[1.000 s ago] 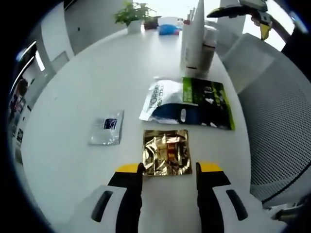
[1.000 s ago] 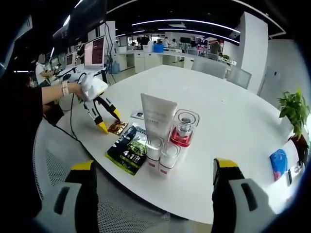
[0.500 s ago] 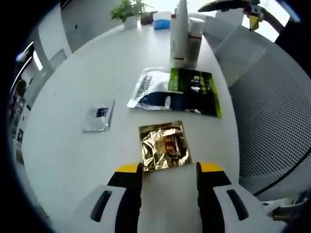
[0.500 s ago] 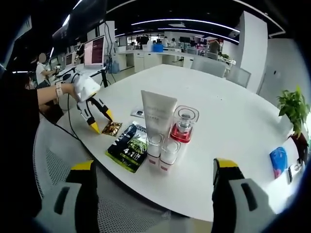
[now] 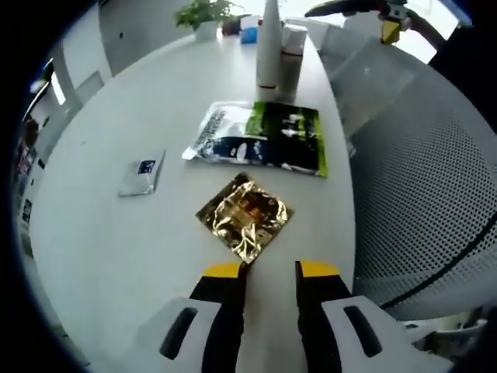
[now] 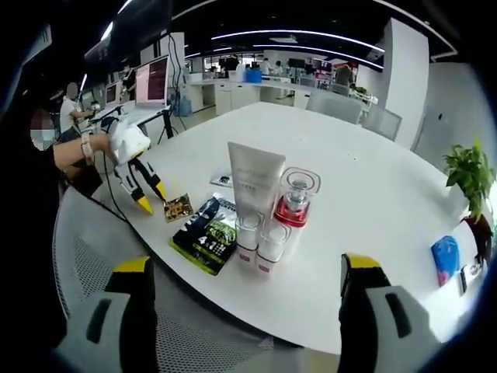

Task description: Arrange the skincare products in the storage area until every visible bottle or jar stands upright without overlapping.

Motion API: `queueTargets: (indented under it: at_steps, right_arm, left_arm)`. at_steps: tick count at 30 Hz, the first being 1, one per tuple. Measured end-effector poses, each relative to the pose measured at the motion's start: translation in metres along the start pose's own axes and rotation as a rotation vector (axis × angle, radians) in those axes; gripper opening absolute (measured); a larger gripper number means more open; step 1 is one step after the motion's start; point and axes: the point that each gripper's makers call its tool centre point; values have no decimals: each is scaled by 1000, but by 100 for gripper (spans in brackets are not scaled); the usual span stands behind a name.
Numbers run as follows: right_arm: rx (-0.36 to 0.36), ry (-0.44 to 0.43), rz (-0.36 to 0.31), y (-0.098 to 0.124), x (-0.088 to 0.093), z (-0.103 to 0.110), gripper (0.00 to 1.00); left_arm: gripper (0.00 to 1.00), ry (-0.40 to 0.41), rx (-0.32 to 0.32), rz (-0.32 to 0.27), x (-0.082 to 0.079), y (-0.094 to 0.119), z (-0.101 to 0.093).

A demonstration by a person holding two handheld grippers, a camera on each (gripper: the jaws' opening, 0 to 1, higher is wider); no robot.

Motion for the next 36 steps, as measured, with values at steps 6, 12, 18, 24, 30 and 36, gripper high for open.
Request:
queueTargets:
  at_steps: [6,12,18,24,30,36]
  right_arm:
    - [3,-2,5,2,3,0,100]
    - [-1,3,17,3,5,1,100]
    - [0,8,21,4,5,0,100]
    - [-7,21,42,4,8,1,100]
    - [-11,22,42,3,7,1,100]
    - [-22,32,50,1,8,4,100]
  left_arm:
    - [46,-144,-92,-30,-16,1,22]
    - [59,-249,-32,-71,-33,-13,21]
    - [57,-267,53,-88,-42,-27,14]
    - [55,-283,130,-40,-36,-34,14]
    - [46,-242,151,-50,-37,-34,14]
    - [39,-194,107,-59,-39,-35,20]
Point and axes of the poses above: the point that each gripper's makers call its tool centre point, and the gripper's own axes: y roughly backward along the fingers, z roughly to its left, x roughly out of its underside, and after that the axes turned 12 degrees about -z, right-handed
